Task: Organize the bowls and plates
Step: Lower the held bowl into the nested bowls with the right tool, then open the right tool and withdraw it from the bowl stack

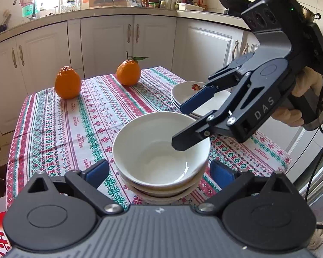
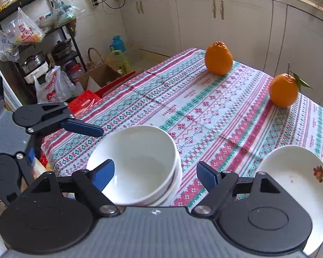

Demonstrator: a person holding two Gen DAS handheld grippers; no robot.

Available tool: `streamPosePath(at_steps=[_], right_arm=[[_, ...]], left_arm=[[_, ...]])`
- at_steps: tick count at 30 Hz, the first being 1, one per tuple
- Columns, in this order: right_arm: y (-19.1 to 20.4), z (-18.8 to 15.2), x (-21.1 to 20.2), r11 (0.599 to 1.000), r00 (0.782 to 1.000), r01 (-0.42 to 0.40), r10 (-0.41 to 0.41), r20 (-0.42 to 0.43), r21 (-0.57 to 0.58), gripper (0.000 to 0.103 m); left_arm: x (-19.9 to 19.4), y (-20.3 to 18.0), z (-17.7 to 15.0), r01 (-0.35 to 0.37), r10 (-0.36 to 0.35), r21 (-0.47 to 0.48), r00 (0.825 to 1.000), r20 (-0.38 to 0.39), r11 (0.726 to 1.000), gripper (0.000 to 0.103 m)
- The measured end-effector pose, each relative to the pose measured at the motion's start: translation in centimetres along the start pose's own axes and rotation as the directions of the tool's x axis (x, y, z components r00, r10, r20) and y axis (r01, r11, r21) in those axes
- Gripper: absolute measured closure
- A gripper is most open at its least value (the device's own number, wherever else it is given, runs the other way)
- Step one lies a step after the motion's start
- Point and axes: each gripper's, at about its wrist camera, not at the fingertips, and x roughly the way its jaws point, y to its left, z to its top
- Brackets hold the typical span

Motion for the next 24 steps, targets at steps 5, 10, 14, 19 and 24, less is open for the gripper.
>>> streamPosePath(at_steps=[5,10,14,19,24], right_arm=[[-1.3,-1.2,-0.9,0.998,1.0,0.02,-0.021,0.021,0.055,0.016],[-2.6,-2.6,-1.5,0.994,0.999,0.039,-0.043,0.032,0.104,0.015],[-3.1,-3.3,-1.4,0.992,0.999,0.035,-0.039,0.033,0.122,0.015],[-2.4,-3.5,-2.3,0.995,0.997,0.007,-0.014,0.071,0.097,0.015],[-0.8,-4.0,-3.8,1.0,0.993,-0.016,0.015,0.117,0.013,0.003]], left_arm=[[-0.3,-0.2,-0.7,0.002,-0.002,0.022,1.0,-0.012,1.0,0.004],[0.0,-0.2,-1.3,-0.003,0.005,0.033,0.999,-0.041,0.999,0.004],[0.4,-0.2,-1.7,-0.009,0.011,0.033,0.998,-0.058,0.999,0.004],[0.7,0.0,-1.9,-0.018,0.021,0.051,0.998,-0.067,0.999,0.004],[1.3,0.4,-2.2,-0.025,0.032,0.085,0.996,-0.087,0.996,0.004]])
